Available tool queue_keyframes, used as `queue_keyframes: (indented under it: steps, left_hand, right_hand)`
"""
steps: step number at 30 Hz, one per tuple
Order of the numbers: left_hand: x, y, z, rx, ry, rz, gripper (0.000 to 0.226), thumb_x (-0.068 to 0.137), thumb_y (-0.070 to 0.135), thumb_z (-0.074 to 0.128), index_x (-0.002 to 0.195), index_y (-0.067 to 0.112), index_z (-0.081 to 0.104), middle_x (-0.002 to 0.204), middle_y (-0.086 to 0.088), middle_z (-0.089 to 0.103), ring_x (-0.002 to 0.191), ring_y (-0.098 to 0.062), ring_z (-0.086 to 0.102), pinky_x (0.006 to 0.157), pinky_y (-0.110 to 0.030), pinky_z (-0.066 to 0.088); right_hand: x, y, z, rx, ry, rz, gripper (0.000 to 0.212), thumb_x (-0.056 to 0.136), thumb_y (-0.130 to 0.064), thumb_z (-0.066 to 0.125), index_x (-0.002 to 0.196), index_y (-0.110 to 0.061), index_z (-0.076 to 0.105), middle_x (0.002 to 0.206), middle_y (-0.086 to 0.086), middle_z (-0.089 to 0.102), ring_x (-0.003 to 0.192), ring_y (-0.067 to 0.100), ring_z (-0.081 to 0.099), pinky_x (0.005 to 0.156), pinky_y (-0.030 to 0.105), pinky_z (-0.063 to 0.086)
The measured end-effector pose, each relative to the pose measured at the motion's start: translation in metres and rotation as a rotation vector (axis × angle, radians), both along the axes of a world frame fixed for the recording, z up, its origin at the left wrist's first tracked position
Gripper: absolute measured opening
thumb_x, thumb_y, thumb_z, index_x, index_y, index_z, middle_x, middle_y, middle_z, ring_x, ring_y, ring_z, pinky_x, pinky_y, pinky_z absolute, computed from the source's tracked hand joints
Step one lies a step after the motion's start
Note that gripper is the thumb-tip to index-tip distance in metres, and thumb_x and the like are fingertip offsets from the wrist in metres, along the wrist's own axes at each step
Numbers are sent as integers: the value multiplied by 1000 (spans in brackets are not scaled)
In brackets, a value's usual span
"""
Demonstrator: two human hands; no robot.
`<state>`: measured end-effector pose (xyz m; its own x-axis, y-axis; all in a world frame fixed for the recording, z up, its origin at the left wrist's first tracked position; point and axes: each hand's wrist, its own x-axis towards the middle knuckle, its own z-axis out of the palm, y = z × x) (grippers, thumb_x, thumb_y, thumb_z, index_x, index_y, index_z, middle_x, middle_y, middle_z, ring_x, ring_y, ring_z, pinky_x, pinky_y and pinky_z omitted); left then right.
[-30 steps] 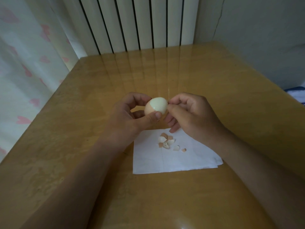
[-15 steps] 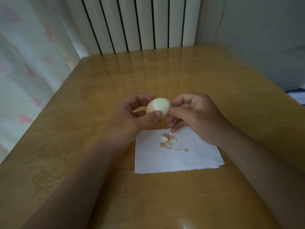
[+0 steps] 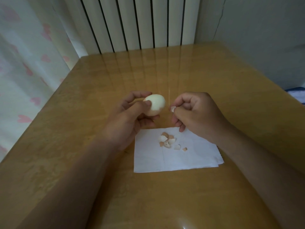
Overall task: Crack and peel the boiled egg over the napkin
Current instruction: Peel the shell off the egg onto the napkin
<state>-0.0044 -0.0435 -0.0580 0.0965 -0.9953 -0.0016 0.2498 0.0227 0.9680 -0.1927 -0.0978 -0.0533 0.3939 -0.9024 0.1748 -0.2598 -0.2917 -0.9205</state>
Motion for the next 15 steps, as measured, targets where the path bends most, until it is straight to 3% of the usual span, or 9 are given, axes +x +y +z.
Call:
queue_keyframes:
  steps: [4,6,8,10,13,15]
  left_hand:
    - [4,0,2,26,83,-24,24,87,16,56,108,11,66,100,-21,69,70,-26,68,56,-30,56]
    - [3,-1,2,30,84,-27,24,87,16,56,108,10,65,100,-22,69,70,-27,69,56,-30,56]
    - [1,-1,1,28,75,-27,23,85,16,57,106,9,66,93,-18,72,69,-27,70,55,-29,57]
    - [0,0,0,12,66,-46,21,84,14,61,104,10,66,91,-15,73,72,-25,72,57,-28,59]
    - [-1,0,-3,-18,38,-77,25,81,9,67,106,8,63,105,-19,70,87,-27,73,68,-32,63]
    - [-1,0,-5,-43,17,-93,29,79,6,73,106,7,62,112,-24,65,94,-31,73,74,-36,63]
  right_hand:
    - [-9,1,0,-170,201,154,21,83,-7,62,78,-23,75,68,-4,73,63,9,69,57,27,57]
    - [-9,4,0,-148,268,249,25,78,-11,58,78,-26,79,75,-4,75,64,7,68,56,26,54]
    - [-8,4,-1,-119,244,261,23,77,-18,57,77,-26,79,81,-2,76,68,11,70,58,33,55]
    - [-6,4,-1,-112,166,227,15,83,-31,66,79,-22,76,75,-7,74,65,4,67,57,29,52]
    - [-2,5,-3,-96,106,113,41,73,-61,68,82,-21,67,74,-5,72,67,8,69,61,33,58]
    - [-1,5,-3,-99,112,86,44,72,-61,69,85,-19,65,75,-2,73,65,10,69,58,35,58]
